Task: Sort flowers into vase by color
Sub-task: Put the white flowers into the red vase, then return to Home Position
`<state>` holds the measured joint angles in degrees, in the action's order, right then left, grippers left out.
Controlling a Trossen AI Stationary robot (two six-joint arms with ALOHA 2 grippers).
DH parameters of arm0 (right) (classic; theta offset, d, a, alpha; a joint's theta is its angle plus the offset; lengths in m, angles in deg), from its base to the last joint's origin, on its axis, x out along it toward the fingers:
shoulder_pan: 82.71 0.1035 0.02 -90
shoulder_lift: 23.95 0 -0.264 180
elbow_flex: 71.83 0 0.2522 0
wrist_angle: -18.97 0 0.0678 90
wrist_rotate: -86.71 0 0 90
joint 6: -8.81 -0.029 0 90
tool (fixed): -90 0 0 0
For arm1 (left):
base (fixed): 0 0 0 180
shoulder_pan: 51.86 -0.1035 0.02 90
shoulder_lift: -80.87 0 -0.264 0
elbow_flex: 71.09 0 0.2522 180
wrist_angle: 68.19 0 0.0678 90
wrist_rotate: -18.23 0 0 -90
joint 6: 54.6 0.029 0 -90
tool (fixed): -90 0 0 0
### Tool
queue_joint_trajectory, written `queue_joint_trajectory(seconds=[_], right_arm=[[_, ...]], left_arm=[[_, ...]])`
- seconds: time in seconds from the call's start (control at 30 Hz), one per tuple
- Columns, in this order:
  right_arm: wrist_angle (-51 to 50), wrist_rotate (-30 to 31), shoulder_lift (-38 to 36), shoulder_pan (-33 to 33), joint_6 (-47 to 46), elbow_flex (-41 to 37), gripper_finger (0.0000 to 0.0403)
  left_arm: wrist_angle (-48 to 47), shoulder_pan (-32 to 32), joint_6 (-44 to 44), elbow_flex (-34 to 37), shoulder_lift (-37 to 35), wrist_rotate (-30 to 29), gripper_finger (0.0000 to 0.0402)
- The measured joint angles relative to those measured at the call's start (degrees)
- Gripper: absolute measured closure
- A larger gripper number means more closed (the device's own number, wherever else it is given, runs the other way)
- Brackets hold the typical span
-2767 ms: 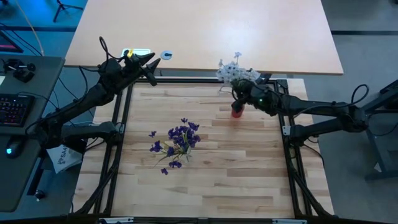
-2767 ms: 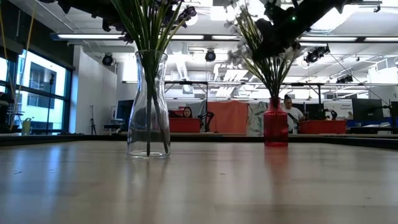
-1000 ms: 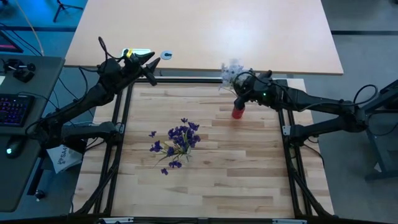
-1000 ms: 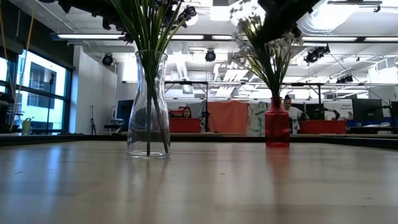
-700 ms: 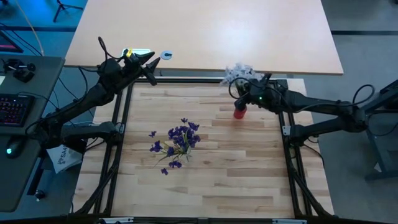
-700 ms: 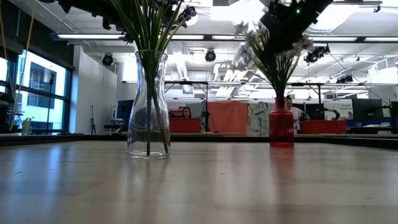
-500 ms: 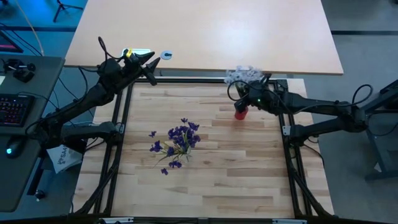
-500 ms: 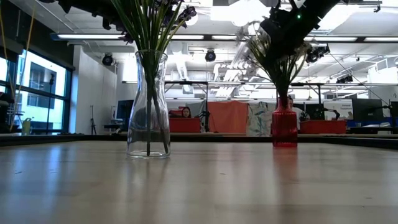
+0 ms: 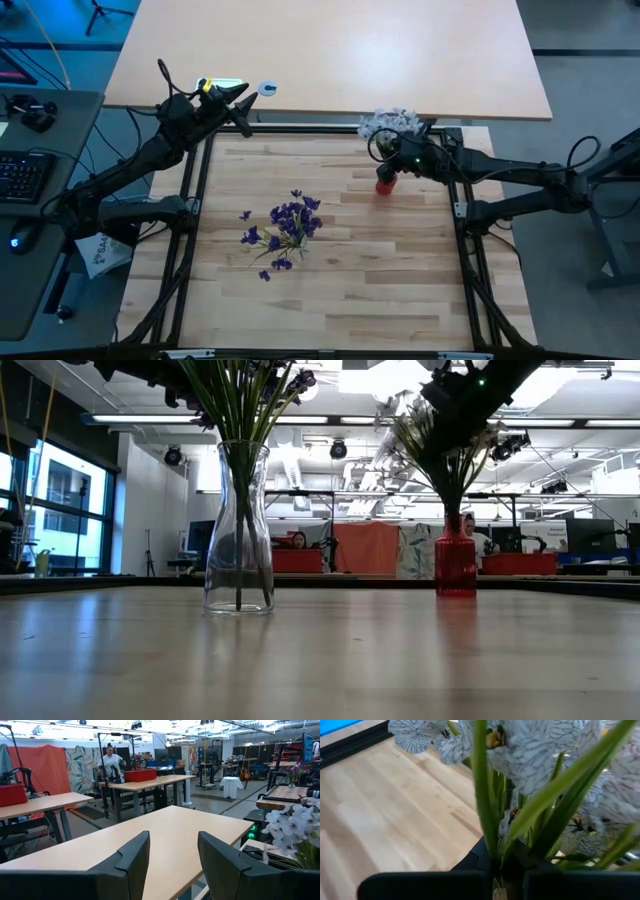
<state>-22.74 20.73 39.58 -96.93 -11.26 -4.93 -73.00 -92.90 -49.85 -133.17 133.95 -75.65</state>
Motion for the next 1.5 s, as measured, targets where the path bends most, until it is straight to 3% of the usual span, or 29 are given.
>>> queue_joint_trajectory(seconds=[0.13,0.53,0.67,1.17,1.5], right_arm=[[-1.3,-3.0,-0.8,0.0,0.6,0.0,0.0354],[-2.2,-3.4,-7.8,0.0,-2.5,0.0,0.0179],[0.0,-7.9,-10.1,0.0,-2.3,0.0,0.0146],[3.9,-23.8,-15.6,0.0,-0.6,0.0,0.0137],[11.4,-22.8,-19.2,0.0,-0.7,0.0,0.0137]], left_arm=[[0.0,0.0,0.0,0.0,0.0,0.0,0.0245],[0.0,-0.6,0.0,0.0,0.0,0.0,0.0245],[0.8,-0.6,-0.1,0.0,0.0,0.0,0.0245],[5.7,-0.6,-3.3,0.0,0.0,2.5,0.0245],[7.7,-0.6,-6.9,0.0,0.0,4.9,0.0245]])
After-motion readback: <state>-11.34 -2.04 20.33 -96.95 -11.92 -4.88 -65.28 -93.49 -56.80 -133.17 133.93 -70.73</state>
